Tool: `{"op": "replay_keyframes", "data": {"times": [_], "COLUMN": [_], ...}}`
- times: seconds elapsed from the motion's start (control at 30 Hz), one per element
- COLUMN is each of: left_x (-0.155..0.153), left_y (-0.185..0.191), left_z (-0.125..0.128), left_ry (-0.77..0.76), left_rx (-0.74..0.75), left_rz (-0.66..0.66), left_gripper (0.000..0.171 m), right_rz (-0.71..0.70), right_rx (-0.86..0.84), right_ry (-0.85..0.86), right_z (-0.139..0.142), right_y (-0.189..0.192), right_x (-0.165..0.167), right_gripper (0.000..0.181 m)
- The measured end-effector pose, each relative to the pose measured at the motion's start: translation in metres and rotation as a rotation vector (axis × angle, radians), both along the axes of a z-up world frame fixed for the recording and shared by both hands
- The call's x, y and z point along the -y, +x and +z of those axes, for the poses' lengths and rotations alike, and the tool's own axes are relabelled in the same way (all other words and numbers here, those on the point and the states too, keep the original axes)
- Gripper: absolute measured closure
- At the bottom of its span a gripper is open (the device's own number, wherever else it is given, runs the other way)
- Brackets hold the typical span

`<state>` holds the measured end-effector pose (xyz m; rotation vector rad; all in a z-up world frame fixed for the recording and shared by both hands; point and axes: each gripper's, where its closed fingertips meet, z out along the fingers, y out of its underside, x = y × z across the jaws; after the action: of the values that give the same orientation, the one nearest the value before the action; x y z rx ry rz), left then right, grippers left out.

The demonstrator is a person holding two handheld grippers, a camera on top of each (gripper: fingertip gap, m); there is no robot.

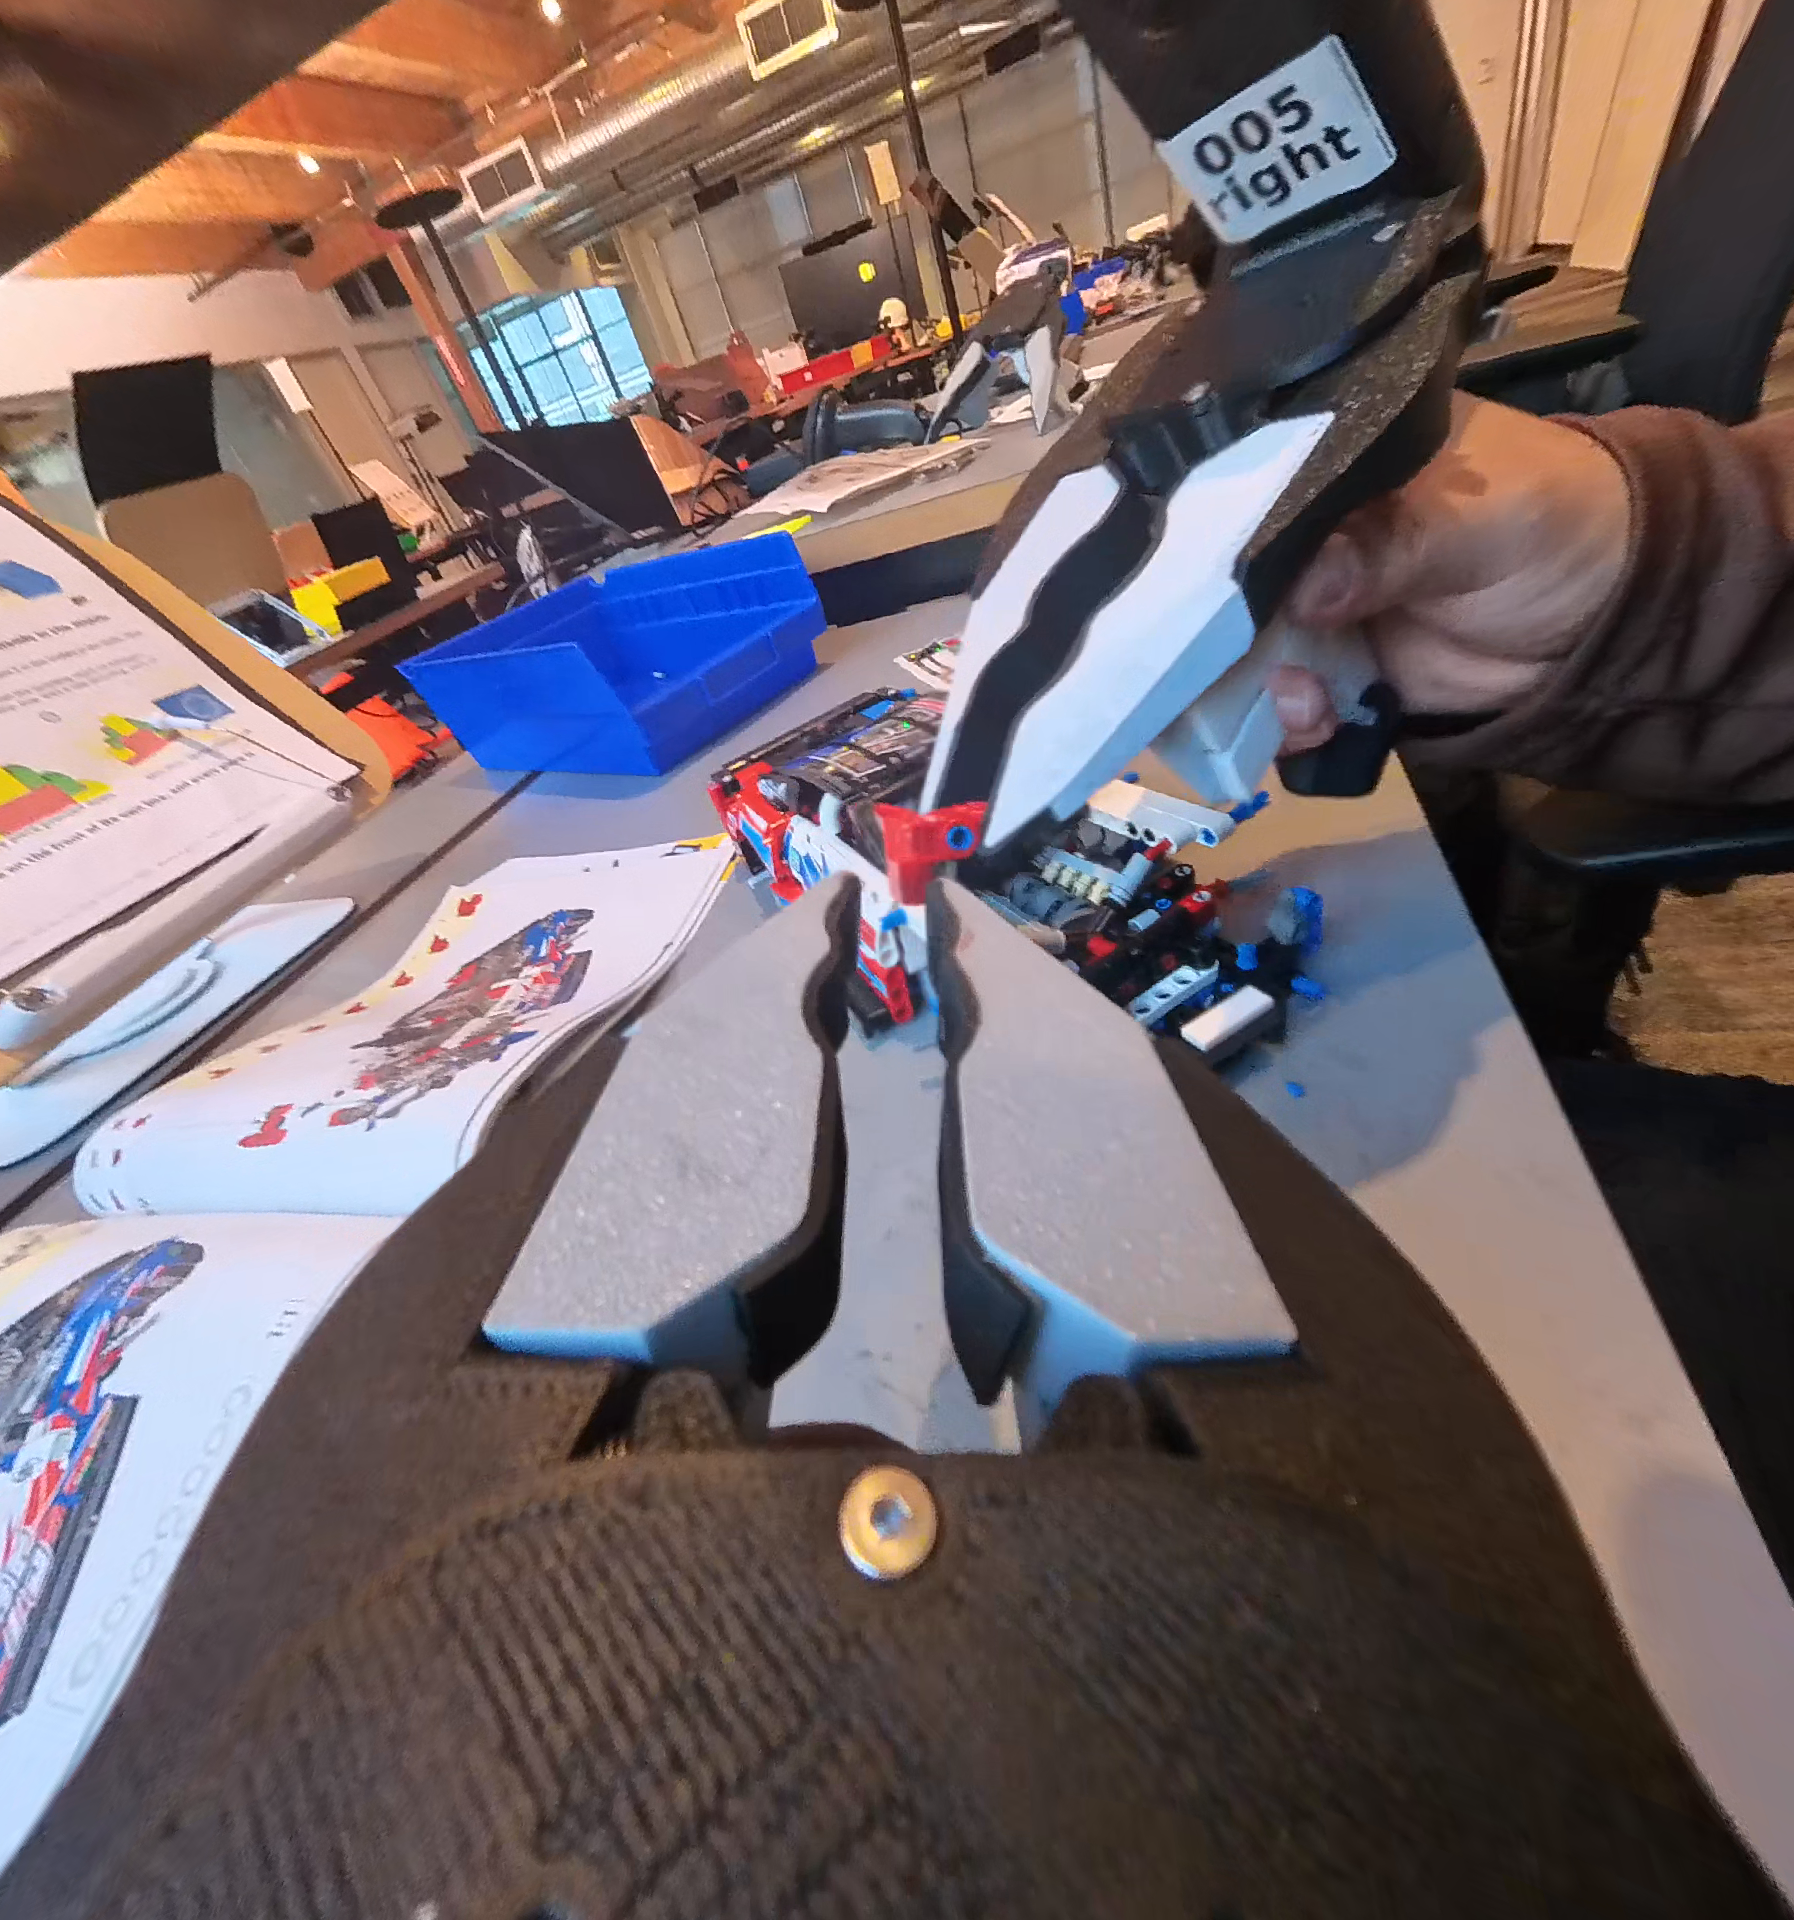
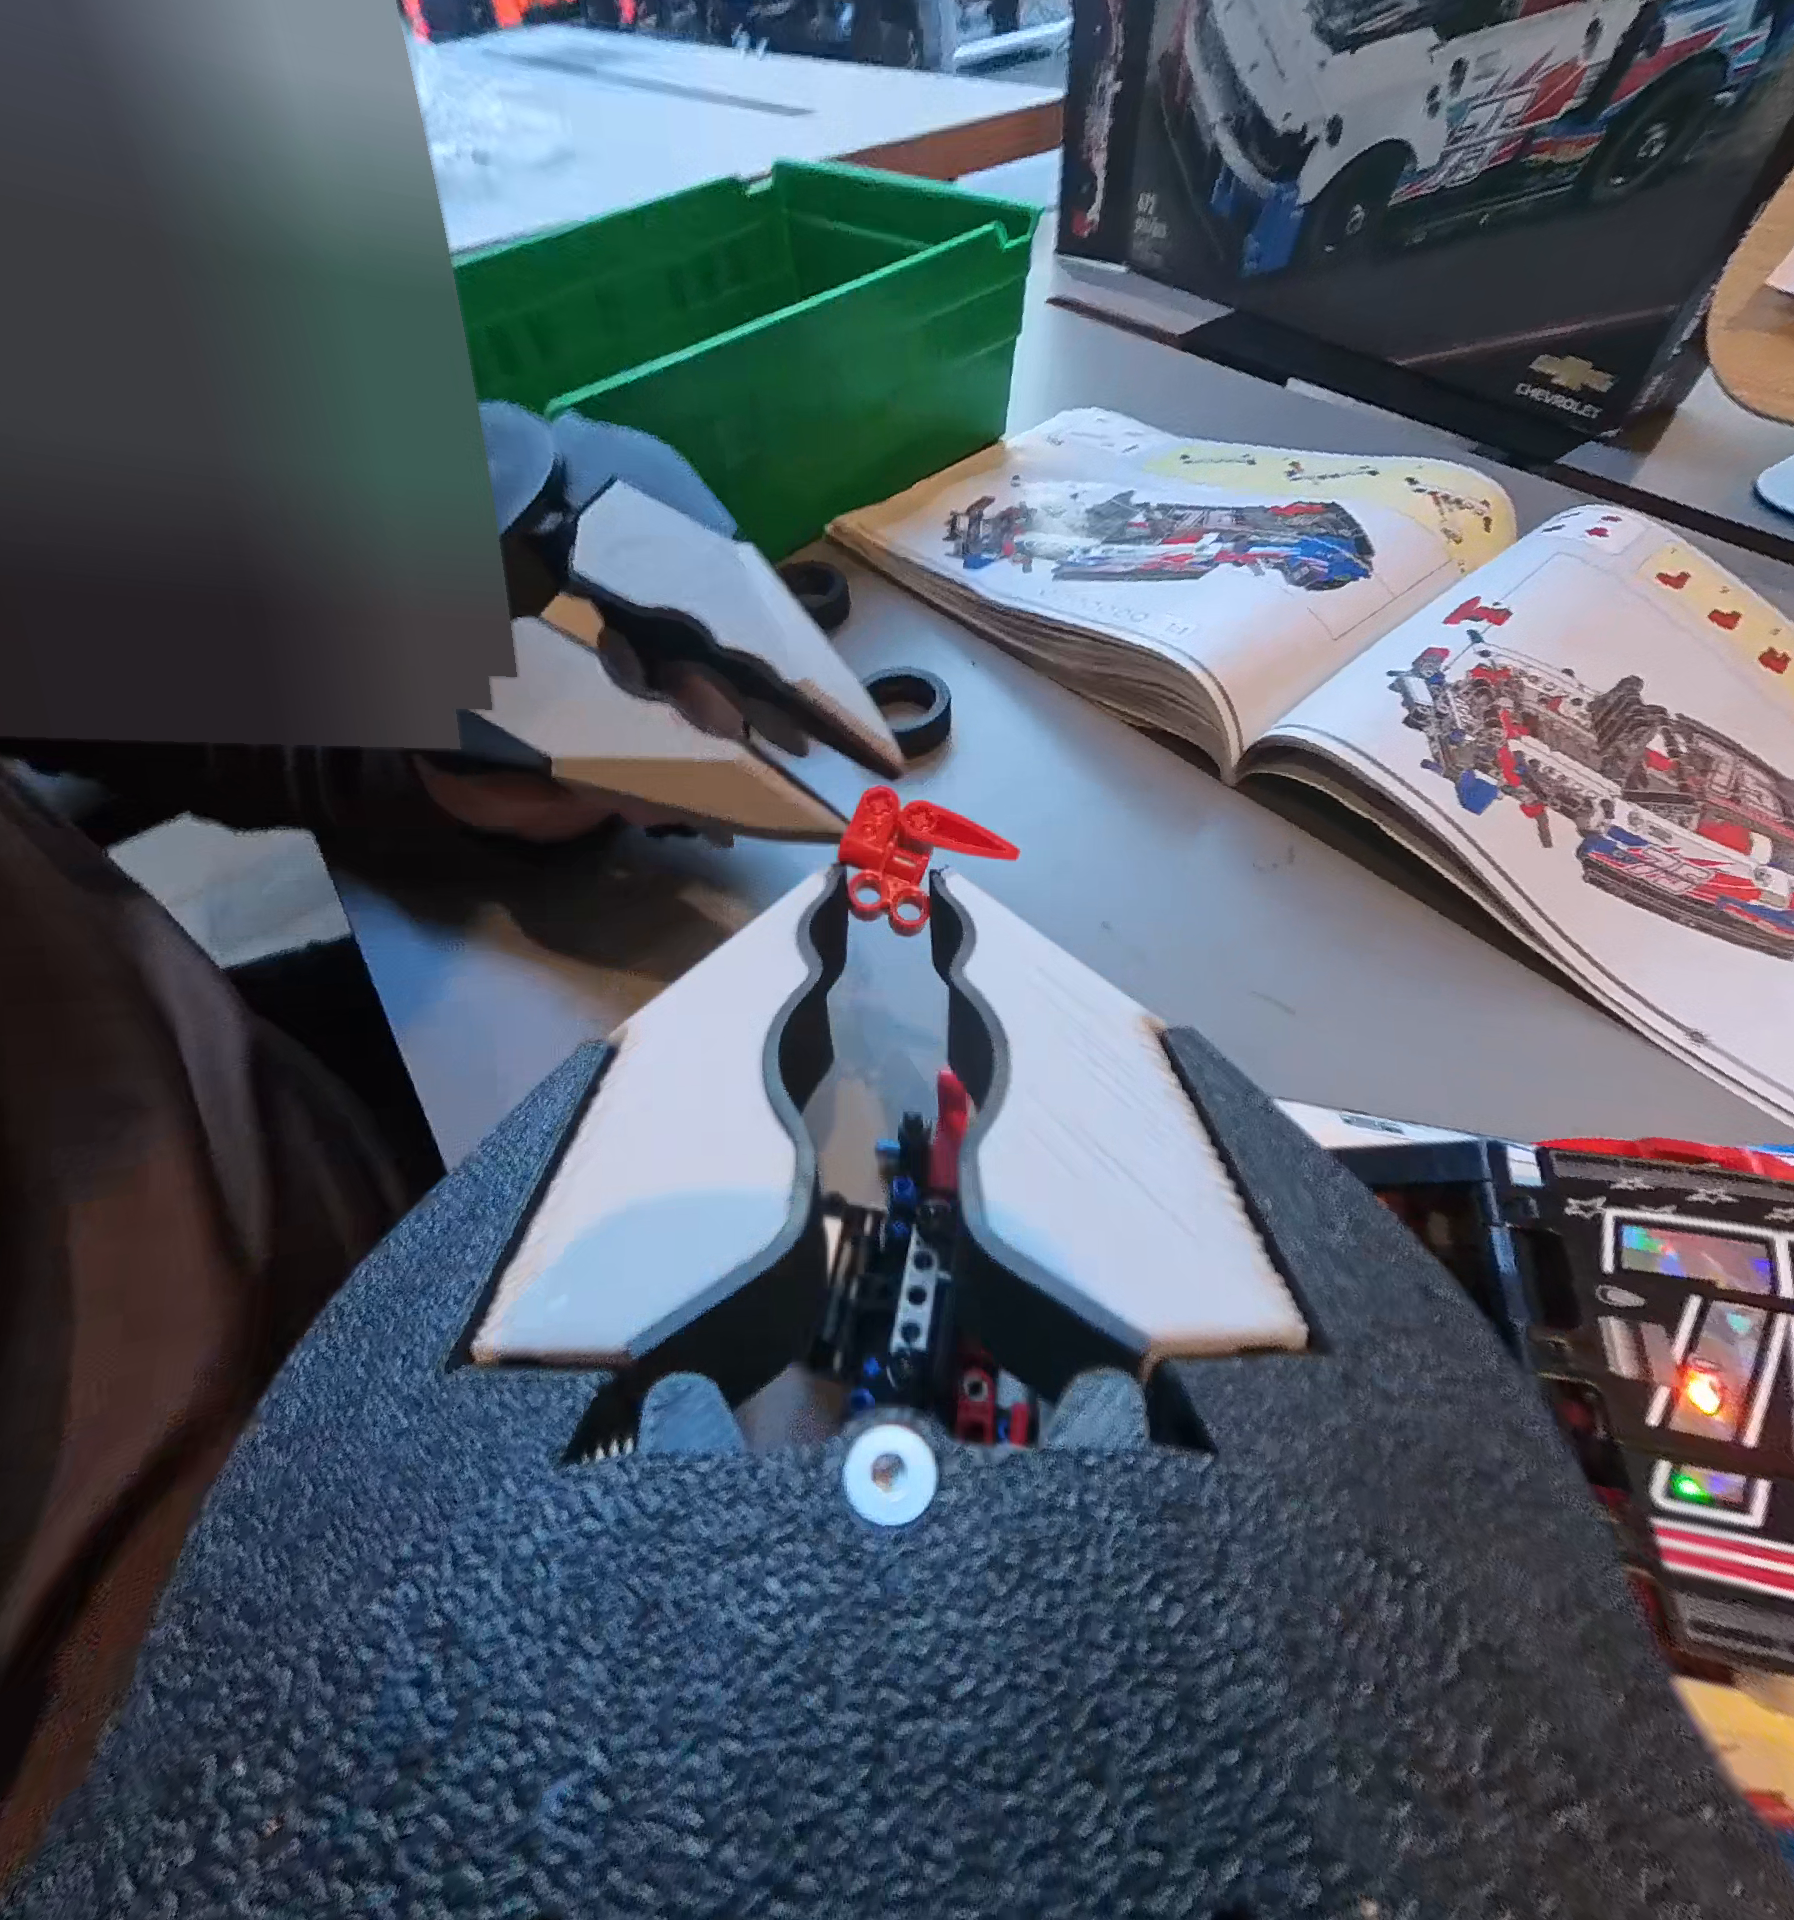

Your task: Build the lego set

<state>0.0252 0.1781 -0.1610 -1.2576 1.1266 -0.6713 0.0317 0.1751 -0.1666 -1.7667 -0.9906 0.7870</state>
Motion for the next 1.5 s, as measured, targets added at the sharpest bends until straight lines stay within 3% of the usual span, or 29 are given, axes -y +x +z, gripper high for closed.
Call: {"op": "replay_keyframes", "data": {"times": [0.3,0.47,0.8,1.2,1.5], "left_x": [0.016,0.021,0.029,0.023,0.023], "left_y": [0.012,0.016,0.022,0.03,0.033], "left_z": [-0.029,-0.033,-0.043,-0.068,-0.073], "left_ry": [-0.106,-0.105,-0.111,-0.119,-0.127], "left_rx": [-0.132,-0.161,-0.229,-0.389,-0.419], "left_rz": [-0.145,-0.18,-0.22,-0.158,-0.157], "left_gripper": [0.156,0.156,0.156,0.155,0.16], "right_rz": [0.129,0.156,0.179,0.189,0.186], "right_rx": [0.296,0.314,0.512,0.561,0.571], "right_ry": [-0.013,-0.035,0.003,0.014,0.015], "right_z": [-0.038,-0.044,-0.07,-0.077,-0.075], "right_y": [0.03,0.029,0.028,0.028,0.03], "right_x": [0.007,0.015,0.02,0.02,0.016], "right_gripper": [0.166,0.166,0.166,0.166,0.166]}}
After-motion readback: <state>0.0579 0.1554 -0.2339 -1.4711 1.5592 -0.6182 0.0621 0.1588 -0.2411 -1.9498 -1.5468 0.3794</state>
